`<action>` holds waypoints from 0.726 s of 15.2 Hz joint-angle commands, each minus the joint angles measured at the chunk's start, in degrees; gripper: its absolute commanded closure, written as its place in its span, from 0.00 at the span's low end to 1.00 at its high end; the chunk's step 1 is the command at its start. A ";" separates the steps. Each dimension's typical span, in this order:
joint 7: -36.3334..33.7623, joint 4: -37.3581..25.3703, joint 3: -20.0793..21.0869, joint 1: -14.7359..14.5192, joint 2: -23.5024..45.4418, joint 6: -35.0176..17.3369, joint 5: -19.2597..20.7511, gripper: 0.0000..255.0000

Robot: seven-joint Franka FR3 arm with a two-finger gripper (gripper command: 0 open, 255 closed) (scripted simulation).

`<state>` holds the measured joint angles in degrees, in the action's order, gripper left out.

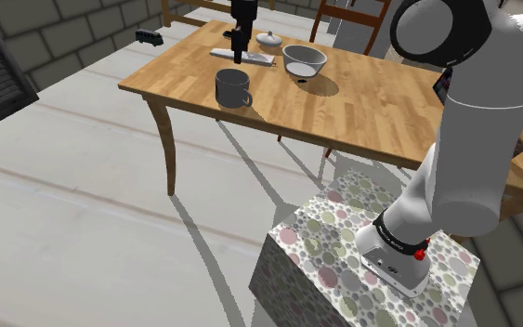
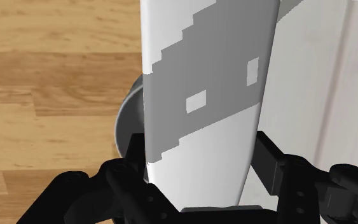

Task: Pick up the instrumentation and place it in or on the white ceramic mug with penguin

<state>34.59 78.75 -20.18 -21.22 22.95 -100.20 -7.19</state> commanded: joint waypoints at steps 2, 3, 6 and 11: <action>-0.44 -0.28 0.32 -0.16 1.47 -1.17 -0.41 1.00; -0.41 0.49 0.34 -0.22 1.47 -1.93 -0.43 1.00; -0.32 2.62 0.41 -0.36 1.60 -4.18 -0.51 1.00; -0.14 5.80 0.55 -0.52 2.07 -7.79 -0.75 1.00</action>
<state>34.44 83.87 -19.65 -21.69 25.00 -107.24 -7.91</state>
